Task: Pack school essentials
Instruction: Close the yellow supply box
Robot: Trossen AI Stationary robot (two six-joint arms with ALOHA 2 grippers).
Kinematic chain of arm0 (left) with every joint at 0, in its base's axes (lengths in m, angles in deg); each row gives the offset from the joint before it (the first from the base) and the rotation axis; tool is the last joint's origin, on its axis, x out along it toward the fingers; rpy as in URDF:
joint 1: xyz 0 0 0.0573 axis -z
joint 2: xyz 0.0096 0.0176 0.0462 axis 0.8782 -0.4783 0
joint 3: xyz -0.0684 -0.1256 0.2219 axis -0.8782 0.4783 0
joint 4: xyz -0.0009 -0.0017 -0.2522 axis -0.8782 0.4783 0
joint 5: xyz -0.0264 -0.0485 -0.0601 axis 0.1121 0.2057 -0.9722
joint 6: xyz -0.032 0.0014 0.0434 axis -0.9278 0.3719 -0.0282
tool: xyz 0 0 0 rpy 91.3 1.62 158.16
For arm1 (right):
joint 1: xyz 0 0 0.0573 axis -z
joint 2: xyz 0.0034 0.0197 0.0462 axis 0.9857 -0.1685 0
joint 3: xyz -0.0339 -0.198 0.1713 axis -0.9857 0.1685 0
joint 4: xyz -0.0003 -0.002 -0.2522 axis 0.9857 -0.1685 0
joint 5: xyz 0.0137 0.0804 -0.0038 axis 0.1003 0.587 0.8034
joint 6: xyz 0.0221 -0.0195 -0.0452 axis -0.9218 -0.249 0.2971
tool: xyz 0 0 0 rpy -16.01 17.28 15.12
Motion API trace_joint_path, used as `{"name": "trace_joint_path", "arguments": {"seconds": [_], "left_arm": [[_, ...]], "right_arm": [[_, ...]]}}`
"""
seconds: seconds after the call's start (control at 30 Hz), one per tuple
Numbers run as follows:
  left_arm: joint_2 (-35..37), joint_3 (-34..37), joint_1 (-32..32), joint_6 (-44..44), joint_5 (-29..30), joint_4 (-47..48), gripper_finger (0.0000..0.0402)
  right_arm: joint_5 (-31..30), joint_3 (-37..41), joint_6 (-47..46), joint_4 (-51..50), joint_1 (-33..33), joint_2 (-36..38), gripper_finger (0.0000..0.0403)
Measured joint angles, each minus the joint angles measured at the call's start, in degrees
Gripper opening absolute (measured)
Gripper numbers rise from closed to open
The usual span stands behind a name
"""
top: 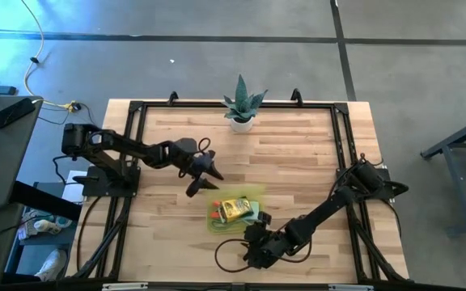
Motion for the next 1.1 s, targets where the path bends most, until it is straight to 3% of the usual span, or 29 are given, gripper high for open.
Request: {"name": "trace_joint_path", "arguments": {"seconds": [0.73, 1.1], "left_arm": [[0.20, 0.00, 7.02, -5.89, -0.82, 0.55, 0.0204], [0.31, -0.07, 9.92, -5.86, 0.56, 8.29, 0.0204]], "right_arm": [[-0.26, -0.01, -2.98, 0.04, 0.42, 0.00, 0.0181], [-1.45, -0.01, -4.50, 0.02, 1.46, 0.00, 0.0181]]}}
